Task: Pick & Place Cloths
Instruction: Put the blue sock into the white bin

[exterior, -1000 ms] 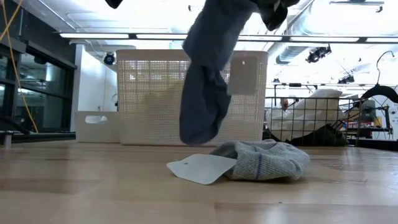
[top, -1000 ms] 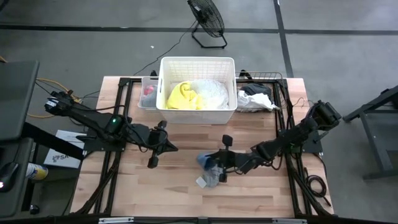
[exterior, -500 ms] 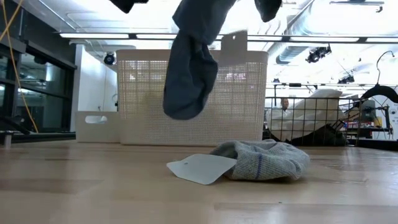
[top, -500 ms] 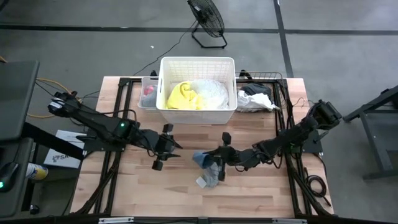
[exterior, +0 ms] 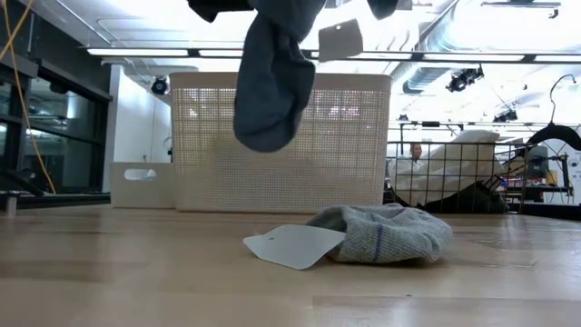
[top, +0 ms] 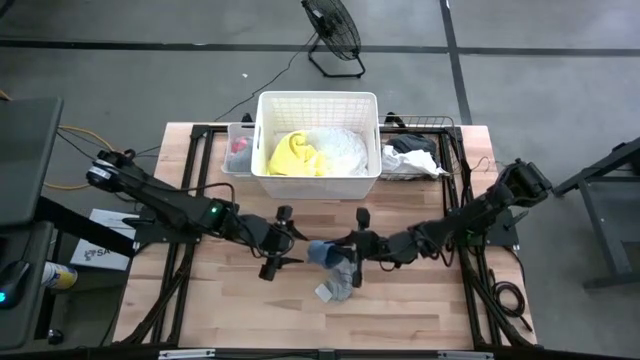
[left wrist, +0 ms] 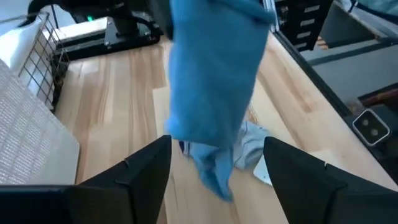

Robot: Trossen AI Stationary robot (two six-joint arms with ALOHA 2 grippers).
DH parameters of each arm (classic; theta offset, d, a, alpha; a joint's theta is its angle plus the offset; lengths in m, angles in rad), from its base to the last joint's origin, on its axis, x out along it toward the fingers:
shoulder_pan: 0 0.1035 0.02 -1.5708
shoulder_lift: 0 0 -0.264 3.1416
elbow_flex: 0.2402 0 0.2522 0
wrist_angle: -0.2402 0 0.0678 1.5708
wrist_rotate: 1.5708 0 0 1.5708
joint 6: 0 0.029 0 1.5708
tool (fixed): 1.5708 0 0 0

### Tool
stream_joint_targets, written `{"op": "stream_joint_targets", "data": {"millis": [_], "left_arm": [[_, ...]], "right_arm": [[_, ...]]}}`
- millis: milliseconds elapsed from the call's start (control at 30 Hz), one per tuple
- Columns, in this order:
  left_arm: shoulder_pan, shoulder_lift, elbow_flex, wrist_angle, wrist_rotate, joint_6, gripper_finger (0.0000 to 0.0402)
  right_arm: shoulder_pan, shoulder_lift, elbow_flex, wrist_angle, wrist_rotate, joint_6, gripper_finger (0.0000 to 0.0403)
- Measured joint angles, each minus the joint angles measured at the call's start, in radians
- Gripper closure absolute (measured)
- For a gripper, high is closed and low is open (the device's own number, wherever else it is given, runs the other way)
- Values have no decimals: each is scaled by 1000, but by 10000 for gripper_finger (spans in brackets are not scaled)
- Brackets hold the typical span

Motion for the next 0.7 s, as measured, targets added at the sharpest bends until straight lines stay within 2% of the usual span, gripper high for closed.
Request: {"op": "stream_joint_targets", "data": {"millis": [133,300,567,700], "left_arm": [[0,1,-1,21,0,0,148],[0,1,-1,58,0,21,148],[0,1,-1,46,-37,54,148],[1,1,-1,45,-49,55,148]], "right_arm": [[-26,0,0,-1,-10,9,400],[-63,0,0,-2,-80,49,400],[-64,0,0,4,-176,34,400],[-58,0,0,2,-185,29,400]]}}
